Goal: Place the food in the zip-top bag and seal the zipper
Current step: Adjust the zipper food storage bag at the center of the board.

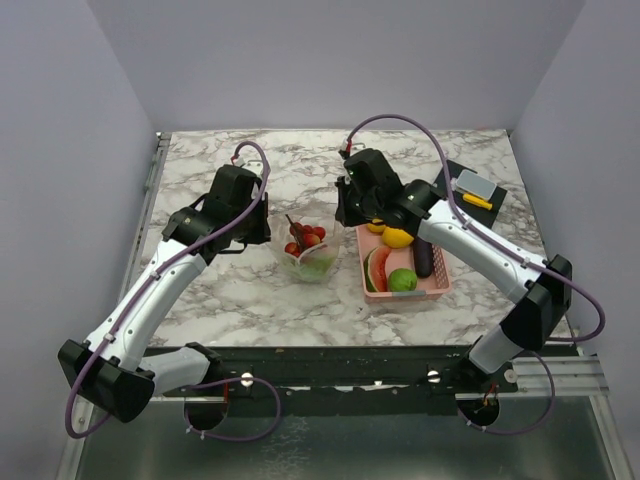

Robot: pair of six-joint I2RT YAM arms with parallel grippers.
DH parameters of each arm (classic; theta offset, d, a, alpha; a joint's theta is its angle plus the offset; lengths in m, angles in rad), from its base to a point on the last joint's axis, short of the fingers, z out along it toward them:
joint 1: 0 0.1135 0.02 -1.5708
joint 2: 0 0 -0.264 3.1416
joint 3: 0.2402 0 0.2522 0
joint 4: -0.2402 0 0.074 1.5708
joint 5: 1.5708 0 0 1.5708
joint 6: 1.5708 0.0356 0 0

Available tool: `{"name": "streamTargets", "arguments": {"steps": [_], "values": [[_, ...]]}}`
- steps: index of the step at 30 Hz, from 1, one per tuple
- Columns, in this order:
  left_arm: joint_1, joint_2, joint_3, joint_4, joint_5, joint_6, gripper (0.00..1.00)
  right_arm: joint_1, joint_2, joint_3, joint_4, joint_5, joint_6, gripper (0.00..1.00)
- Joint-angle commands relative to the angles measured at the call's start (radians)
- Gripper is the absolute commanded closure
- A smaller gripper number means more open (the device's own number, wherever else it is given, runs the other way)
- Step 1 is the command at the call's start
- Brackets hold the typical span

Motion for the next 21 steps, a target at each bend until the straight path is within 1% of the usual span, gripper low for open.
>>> {"name": "streamTargets", "arguments": {"steps": [1,2,3,8,12,21], "values": [[0.004,-0.007,-0.001,0.036,0.002,-0.004,1.0,-0.002,-0.035,0.002,0.025,-0.009,-0.009,0.81],[0.004,-0.008,-0.002,0.038,0.003,-0.004,1.0,-0.002,-0.055,-0.005,0.035,-0.005,-0.011,0.74],[0.005,-0.007,-0.001,0.04,0.003,-0.004,1.0,-0.001,-0.069,-0.007,0.039,0.002,-0.016,0.68],[0.005,-0.001,0.003,0.047,0.011,-0.003,1.0,-0.002,-0.125,0.015,-0.013,0.054,-0.03,0.47],[0.004,-0.001,-0.002,0.05,0.011,-0.002,1.0,-0.001,-0.191,-0.01,-0.044,0.107,-0.029,0.37],[0.005,-0.004,0.006,0.051,0.014,0.0,1.0,-0.001,-0.339,-0.146,-0.115,0.182,0.015,0.23]]}}
